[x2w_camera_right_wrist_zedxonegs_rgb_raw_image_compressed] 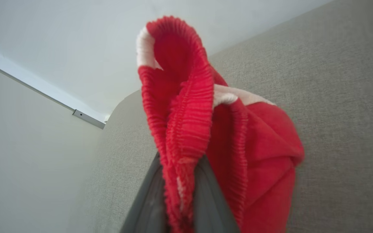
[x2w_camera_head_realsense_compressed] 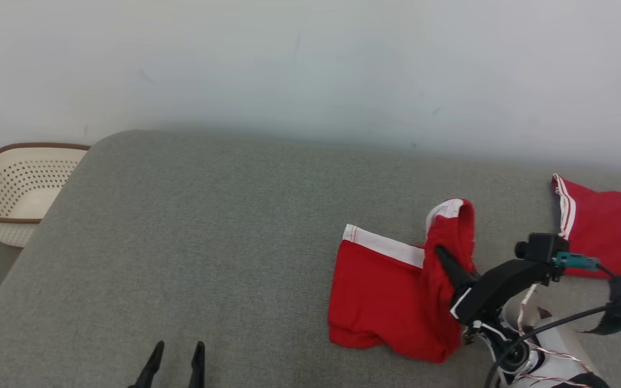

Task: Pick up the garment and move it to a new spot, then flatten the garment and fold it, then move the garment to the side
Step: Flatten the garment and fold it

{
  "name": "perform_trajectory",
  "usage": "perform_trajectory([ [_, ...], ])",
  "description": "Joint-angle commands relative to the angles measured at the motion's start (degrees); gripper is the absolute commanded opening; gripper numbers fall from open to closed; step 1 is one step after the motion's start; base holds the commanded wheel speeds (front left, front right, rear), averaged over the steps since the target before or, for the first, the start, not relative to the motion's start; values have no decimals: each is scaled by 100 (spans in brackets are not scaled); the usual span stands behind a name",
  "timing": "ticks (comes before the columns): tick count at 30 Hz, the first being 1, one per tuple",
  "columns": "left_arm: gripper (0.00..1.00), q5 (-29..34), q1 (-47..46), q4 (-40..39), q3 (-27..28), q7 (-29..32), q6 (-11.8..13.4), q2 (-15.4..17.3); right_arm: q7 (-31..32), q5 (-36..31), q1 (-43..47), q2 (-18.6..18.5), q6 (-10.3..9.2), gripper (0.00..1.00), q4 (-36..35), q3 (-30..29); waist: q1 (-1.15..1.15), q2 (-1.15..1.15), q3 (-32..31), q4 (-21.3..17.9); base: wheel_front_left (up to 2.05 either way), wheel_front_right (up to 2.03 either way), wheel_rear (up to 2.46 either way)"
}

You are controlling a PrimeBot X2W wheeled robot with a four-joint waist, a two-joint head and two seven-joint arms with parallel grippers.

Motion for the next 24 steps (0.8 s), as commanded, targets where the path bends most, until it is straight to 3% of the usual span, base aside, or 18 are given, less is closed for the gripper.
perform_trajectory([
  [1, 100, -31, -60, 39, -51, -13, -33, -14, 43, -99, 40, 124, 3, 0, -7, 56, 0, 0, -2, 127, 0, 0, 0],
  [7, 100, -22, -103, 104, -164, 10, -78, -74, 115, -233, -81, 412, 3, 0, 217, 13, 0, 0, 6, 313, 0, 0, 0],
  [20, 100, 40, -338, 272, -477, 29, -208, -223, -545, -843, -782, 724, 3, 0, 1931, -229, 0, 0, 89, 795, 0, 0, 0],
  [21, 100, 43, -348, 277, -487, 35, -208, -226, -603, -864, -825, 728, 3, 13, 2032, -216, 0, 0, 92, 807, 0, 0, 0],
  [22, 100, 45, -353, 280, -498, 37, -208, -227, -640, -835, -860, 730, 3, 64, 2114, -182, 0, 0, 93, 818, 0, 0, 0],
  [23, 100, 45, -351, 284, -501, 45, -205, -224, -676, -758, -887, 731, 3, 100, 2162, -124, 0, 0, 93, 823, 0, 0, 0],
  [24, 100, 41, -344, 291, -501, 48, -199, -215, -701, -614, -901, 732, 3, 100, 2193, -76, 0, 0, 92, 822, 0, 0, 0],
])
